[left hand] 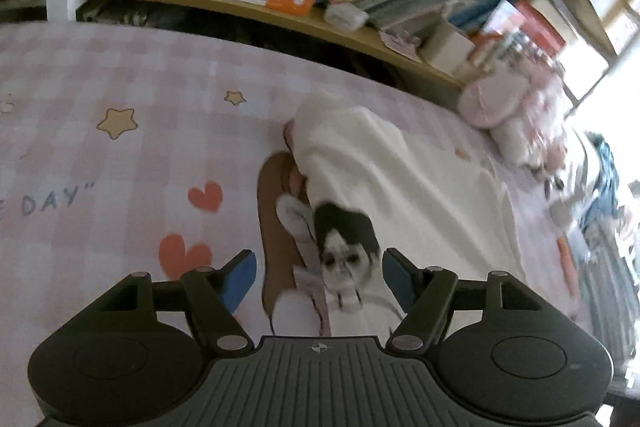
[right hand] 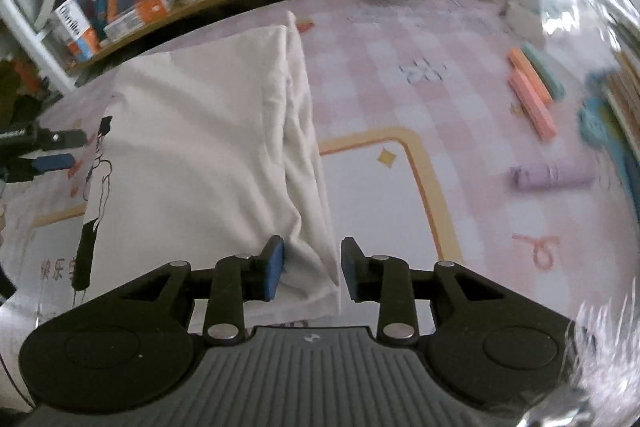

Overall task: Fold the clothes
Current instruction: 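Withdraw both grippers from the folded shirt, then grasp the folded shirt end with the left gripper while the right gripper grasps beside it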

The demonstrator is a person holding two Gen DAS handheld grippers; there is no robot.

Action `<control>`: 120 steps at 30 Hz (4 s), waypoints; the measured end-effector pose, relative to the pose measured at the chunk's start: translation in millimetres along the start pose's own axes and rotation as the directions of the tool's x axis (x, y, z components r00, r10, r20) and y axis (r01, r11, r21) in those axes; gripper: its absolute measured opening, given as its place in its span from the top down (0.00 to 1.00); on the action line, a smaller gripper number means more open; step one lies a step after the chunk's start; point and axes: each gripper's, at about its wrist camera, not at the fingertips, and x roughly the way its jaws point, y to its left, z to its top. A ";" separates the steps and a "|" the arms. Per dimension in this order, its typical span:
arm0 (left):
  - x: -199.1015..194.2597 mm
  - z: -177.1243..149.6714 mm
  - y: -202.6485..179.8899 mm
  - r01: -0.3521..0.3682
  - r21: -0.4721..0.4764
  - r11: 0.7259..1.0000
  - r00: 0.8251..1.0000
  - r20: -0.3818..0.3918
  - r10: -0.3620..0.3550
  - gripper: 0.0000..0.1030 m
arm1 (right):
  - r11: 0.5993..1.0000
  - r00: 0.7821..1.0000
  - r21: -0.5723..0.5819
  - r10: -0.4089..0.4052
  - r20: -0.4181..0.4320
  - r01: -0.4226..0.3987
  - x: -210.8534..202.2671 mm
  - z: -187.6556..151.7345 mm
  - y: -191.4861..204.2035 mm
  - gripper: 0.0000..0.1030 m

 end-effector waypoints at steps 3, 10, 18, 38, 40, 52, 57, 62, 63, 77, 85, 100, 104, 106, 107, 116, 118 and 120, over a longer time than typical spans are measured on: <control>11.6 11.2 9.5 0.023 -0.038 0.999 1.000 0.003 -0.023 0.32 | 1.000 1.000 0.026 -0.014 -0.005 0.014 1.5 -0.5 -0.5 0.71; 26.6 25.2 28.0 0.070 -0.113 0.991 0.997 0.022 -0.068 0.32 | 0.998 0.999 0.055 -0.044 0.021 0.043 -4.1 -0.1 3.3 0.70; 40.6 37.7 44.7 0.128 -0.192 0.973 0.992 0.046 -0.122 0.33 | 0.997 0.998 0.057 -0.060 -0.005 0.060 -1.4 -4.9 4.9 0.65; 75.6 69.1 32.0 0.173 -0.165 0.971 0.985 0.029 -0.171 0.65 | 0.999 0.998 0.044 -0.025 -0.052 0.027 5.5 0.7 -2.2 0.64; 66.6 66.6 17.9 0.120 -0.081 0.990 0.990 0.090 -0.112 0.86 | 0.999 0.998 0.044 -0.024 -0.054 0.027 5.4 1.1 -2.4 0.64; 83.1 82.0 18.1 0.018 -0.114 0.993 0.997 0.073 -0.010 0.67 | 1.000 0.998 0.003 -0.027 -0.057 0.027 6.0 -0.4 3.0 0.58; 56.5 77.4 32.3 -0.031 -0.152 0.988 0.992 0.118 0.049 0.40 | 1.000 0.998 -0.026 -0.012 -0.055 0.011 6.0 -1.2 3.4 0.57; 17.9 30.7 28.9 -0.016 -0.147 0.989 0.993 0.116 0.033 0.41 | 0.998 0.998 -0.056 0.010 -0.055 -0.013 6.2 -1.1 2.2 0.55; 13.5 19.6 23.9 -0.023 -0.137 0.990 0.994 0.106 0.038 0.41 | 0.998 0.998 -0.062 0.014 -0.055 -0.017 6.2 -1.1 1.9 0.55; -32.5 -106.7 -36.9 -0.133 -0.029 0.991 0.991 0.014 0.133 0.44 | 0.990 0.996 -0.111 0.077 -0.050 -0.083 6.3 -0.1 -5.5 0.56; -34.8 -129.4 -50.5 -0.078 -0.161 0.984 0.997 -0.004 0.078 0.88 | 0.977 0.990 -0.165 0.125 -0.065 -0.134 8.9 2.9 -8.5 0.61; -47.3 -142.9 -61.5 -0.196 -0.106 0.975 0.979 0.028 0.200 0.87 | 0.969 0.977 -0.139 0.196 -0.084 -0.207 10.5 6.3 -17.1 0.67; -55.8 -149.1 -72.4 -0.264 -0.038 0.964 0.961 0.068 0.266 0.87 | 0.971 0.976 -0.116 0.202 -0.085 -0.211 6.9 6.3 -20.6 0.65; -62.4 -154.5 -80.5 -0.288 0.009 0.958 0.954 0.088 0.286 0.87 | 0.972 0.975 -0.107 0.203 -0.089 -0.211 3.3 5.2 -22.6 0.62; -66.2 -157.8 -84.9 -0.296 0.036 0.955 0.952 0.097 0.291 0.86 | 0.972 0.974 -0.099 0.204 -0.094 -0.213 1.6 4.2 -24.3 0.61; -80.1 -183.9 -135.2 -0.308 0.306 0.901 0.948 0.172 0.266 0.22 | 0.967 0.958 -0.026 0.246 -0.146 -0.252 -8.9 -6.3 -36.5 0.57; -76.6 -186.9 -143.8 -0.298 0.353 0.887 0.953 0.166 0.253 0.21 | 0.967 0.957 -0.028 0.248 -0.150 -0.255 -9.1 -7.2 -35.8 0.57; -71.0 -190.2 -150.7 -0.287 0.389 0.875 0.957 0.150 0.248 0.20 | 0.966 0.956 -0.026 0.250 -0.152 -0.257 -8.2 -6.7 -35.7 0.57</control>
